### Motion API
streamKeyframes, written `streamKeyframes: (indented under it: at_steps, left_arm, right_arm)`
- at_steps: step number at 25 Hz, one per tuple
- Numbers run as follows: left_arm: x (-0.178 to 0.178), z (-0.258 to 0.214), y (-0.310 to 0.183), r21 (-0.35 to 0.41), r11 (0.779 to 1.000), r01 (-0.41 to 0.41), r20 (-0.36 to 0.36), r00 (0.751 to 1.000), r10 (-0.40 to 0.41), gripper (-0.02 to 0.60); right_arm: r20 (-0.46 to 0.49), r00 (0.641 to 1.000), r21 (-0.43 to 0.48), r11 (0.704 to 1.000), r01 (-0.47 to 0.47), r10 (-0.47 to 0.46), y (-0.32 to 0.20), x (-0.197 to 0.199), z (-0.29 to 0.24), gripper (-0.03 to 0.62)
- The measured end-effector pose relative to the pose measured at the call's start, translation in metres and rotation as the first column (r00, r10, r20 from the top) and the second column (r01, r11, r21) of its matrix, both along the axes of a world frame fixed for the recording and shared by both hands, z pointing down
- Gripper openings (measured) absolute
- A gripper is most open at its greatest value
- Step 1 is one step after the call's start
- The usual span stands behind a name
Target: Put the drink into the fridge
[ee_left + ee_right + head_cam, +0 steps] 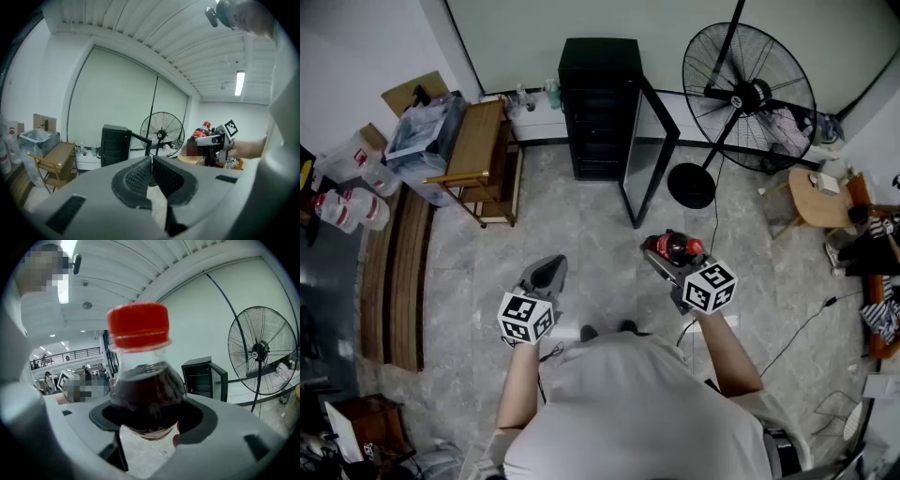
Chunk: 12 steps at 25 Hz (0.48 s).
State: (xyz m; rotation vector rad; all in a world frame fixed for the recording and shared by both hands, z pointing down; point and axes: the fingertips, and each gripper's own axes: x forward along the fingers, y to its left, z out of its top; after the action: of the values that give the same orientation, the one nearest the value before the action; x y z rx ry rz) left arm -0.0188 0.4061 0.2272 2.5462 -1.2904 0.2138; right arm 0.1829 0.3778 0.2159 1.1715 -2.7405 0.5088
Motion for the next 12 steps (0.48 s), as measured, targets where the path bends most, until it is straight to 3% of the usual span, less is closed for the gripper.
streamKeyframes:
  at_steps: [12]
  left_arm:
    - [-0.0077,-0.0045,-0.0002,0.010,1.000,0.004,-0.003,1.000,-0.004,0.009]
  right_arm:
    - [0.018,1.000,0.008,1.000,0.000,0.000,-0.0011,-0.0059,-0.0067,0.311]
